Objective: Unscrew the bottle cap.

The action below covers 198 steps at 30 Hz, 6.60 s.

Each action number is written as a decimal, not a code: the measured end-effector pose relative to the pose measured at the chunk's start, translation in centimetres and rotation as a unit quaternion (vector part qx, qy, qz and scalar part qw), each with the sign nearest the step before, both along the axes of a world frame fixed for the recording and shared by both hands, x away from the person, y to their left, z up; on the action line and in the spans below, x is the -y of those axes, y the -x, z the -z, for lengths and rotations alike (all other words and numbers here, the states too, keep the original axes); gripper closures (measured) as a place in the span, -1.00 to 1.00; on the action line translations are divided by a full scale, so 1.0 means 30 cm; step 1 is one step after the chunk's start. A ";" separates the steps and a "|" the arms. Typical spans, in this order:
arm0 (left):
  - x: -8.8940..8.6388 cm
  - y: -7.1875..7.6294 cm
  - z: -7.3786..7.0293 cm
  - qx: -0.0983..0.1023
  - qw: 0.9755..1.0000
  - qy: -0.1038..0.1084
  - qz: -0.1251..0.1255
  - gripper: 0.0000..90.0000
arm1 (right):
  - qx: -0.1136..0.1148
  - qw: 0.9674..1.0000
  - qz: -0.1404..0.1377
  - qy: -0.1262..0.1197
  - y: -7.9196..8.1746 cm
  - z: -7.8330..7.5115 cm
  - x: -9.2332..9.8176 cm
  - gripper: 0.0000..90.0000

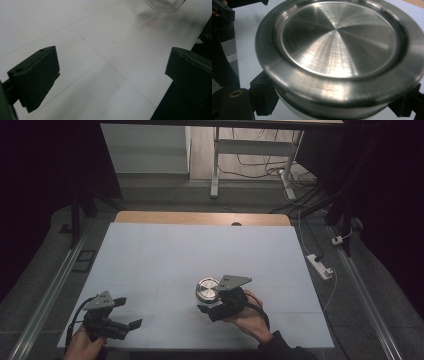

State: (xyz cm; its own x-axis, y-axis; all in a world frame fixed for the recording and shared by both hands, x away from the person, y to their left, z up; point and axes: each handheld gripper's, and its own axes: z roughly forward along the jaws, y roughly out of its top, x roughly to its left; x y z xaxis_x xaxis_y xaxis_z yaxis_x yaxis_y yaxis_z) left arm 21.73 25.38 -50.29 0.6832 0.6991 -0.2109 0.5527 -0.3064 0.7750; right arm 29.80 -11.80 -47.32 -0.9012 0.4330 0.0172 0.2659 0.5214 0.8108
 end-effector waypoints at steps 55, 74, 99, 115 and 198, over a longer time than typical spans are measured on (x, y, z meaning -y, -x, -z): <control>0.524 -0.348 -0.213 0.087 0.916 0.012 0.392 -0.77 | -0.002 0.996 -0.093 0.002 0.023 -0.004 -0.017 -0.67; 0.612 -0.296 -0.216 0.096 0.976 -0.010 0.195 -0.58 | 0.015 0.999 0.028 0.001 -0.012 -0.011 0.007 -0.67; 0.546 -0.318 -0.211 0.088 0.912 0.005 0.401 -0.60 | 0.003 0.993 -0.119 -0.006 0.040 -0.015 -0.026 -0.67; 0.611 -0.305 -0.215 0.086 0.975 0.002 0.206 -0.73 | -0.001 1.000 0.010 -0.018 -0.009 -0.013 0.007 -0.67; 0.537 -0.270 -0.297 0.099 0.974 0.011 0.201 -0.57 | 0.012 1.000 0.014 -0.018 -0.020 -0.024 0.023 -0.67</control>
